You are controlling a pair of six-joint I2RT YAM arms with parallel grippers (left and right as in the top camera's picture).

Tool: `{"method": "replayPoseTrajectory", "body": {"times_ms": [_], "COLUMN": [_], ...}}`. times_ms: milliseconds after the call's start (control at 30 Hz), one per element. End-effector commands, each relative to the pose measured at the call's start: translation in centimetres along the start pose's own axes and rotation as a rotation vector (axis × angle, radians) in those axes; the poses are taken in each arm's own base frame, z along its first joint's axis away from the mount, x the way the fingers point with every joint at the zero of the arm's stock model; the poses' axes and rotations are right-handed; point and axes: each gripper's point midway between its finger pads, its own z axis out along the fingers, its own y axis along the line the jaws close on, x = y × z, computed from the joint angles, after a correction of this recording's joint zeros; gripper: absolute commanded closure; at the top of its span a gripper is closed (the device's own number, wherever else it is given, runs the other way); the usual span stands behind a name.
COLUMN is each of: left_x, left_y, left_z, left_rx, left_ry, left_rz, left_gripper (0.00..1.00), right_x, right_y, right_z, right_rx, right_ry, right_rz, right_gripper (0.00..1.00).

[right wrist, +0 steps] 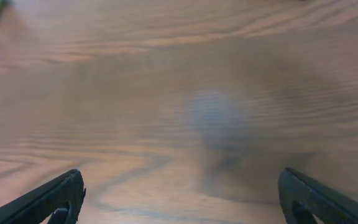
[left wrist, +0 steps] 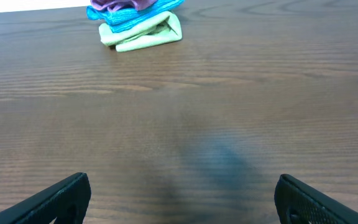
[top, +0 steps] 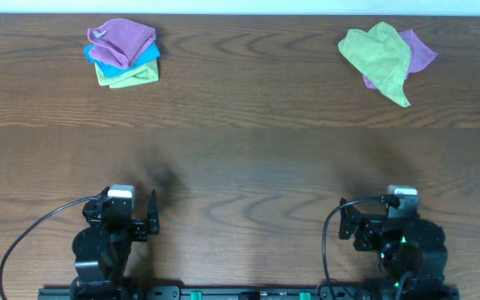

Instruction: Fold the cloth

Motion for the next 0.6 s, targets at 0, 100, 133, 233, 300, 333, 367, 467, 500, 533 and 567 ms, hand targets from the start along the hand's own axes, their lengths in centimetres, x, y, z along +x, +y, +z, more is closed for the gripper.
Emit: {"method": "replayPoseTrajectory", "body": {"times_ms": [0, 100, 133, 233, 300, 333, 367, 467, 500, 533, 567], "left_x": [0.7, 0.7, 0.7, 0.7, 0.7, 0.7, 0.7, 0.7, 0.7, 0.7, 0.7], "left_y": [0.0, 0.0, 0.0, 0.0, 0.0, 0.0, 0.0, 0.0, 0.0, 0.0, 0.0], "left_z": [0.2, 0.2, 0.2, 0.2, 0.2, 0.2, 0.2, 0.2, 0.2, 0.2, 0.2], "left_rx": [-0.001, -0.001, -0.001, -0.001, -0.001, -0.001, -0.001, -0.001, -0.001, -0.001, -0.001], "left_ry": [0.013, 0.013, 0.013, 0.013, 0.013, 0.013, 0.013, 0.013, 0.013, 0.013, 0.013], "left_rz": [0.019, 0.019, 0.019, 0.018, 0.019, 0.019, 0.019, 0.019, 0.019, 0.019, 0.019], "left_gripper": [0.04, 0.05, 0.05, 0.05, 0.05, 0.05, 0.04, 0.05, 0.05, 0.04, 0.04], "right_x": [0.6, 1.1, 1.2, 1.8, 2.2, 2.4, 2.6, 3.2, 3.4, 3.6, 3.7], "right_y": [-1.2, -1.4, -1.5, -1.9, -2.0, -2.0, -2.1, -2.2, -2.4, -2.5, -2.6], "right_z": [0.4, 0.7, 0.7, 0.9, 1.2, 1.3, 1.4, 1.8, 1.9, 2.0, 2.1], "right_rx": [0.052, 0.058, 0.062, 0.077, 0.077, 0.077, 0.078, 0.079, 0.084, 0.089, 0.093], "right_ry": [-0.011, -0.014, -0.017, -0.021, -0.021, -0.019, -0.017, -0.007, 0.000, 0.004, 0.005], "right_rz": [-0.110, -0.141, -0.147, -0.159, -0.174, -0.176, -0.177, -0.189, -0.189, -0.186, -0.183], "right_gripper": [0.01, 0.01, 0.01, 0.01, 0.01, 0.01, 0.01, 0.01, 0.01, 0.01, 0.01]}}
